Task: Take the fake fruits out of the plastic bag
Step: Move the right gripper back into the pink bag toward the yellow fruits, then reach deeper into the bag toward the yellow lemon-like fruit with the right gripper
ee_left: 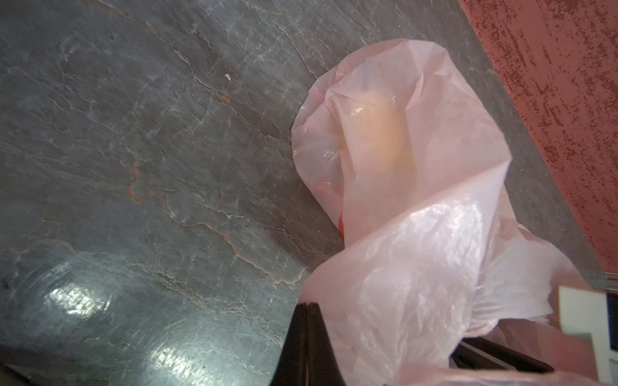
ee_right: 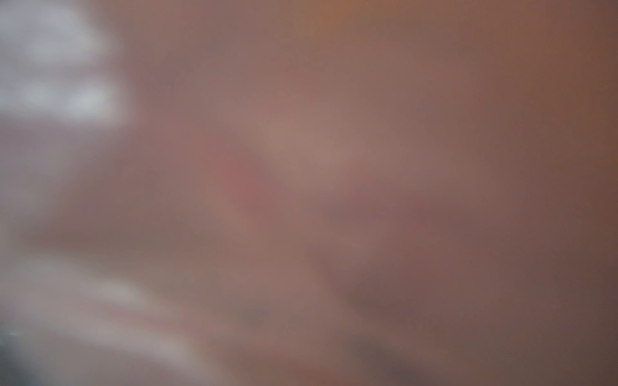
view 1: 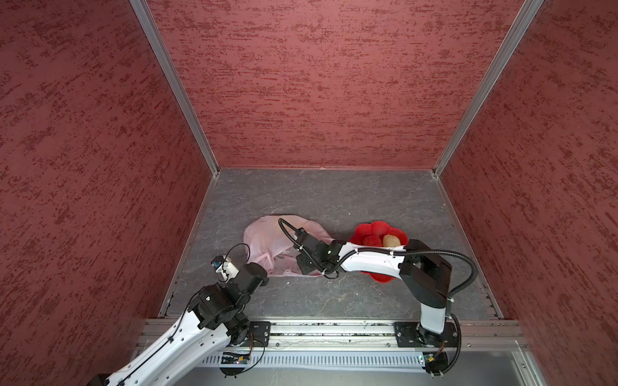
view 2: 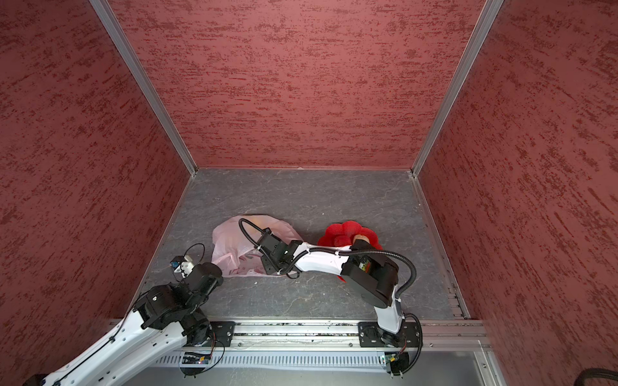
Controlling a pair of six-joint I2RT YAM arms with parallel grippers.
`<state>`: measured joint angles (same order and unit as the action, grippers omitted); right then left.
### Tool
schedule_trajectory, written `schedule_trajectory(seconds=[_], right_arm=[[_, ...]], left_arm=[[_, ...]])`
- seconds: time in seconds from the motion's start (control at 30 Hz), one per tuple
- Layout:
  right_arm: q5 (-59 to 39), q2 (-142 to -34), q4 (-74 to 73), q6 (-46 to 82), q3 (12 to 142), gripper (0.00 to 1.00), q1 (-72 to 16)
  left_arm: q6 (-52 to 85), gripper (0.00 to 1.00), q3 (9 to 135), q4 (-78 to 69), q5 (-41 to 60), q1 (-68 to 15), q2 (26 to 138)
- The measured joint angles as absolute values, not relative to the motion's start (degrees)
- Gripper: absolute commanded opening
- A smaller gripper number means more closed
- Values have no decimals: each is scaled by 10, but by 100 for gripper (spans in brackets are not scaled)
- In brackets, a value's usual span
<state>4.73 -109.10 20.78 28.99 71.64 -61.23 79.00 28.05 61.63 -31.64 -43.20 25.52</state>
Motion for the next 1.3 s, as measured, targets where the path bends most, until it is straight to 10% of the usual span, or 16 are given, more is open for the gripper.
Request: schedule_trajectory(seconds=[1.3], right_arm=[[25, -1092, 214, 163, 757, 38, -643]], left_arm=[[775, 0, 326, 580, -332, -445, 247]])
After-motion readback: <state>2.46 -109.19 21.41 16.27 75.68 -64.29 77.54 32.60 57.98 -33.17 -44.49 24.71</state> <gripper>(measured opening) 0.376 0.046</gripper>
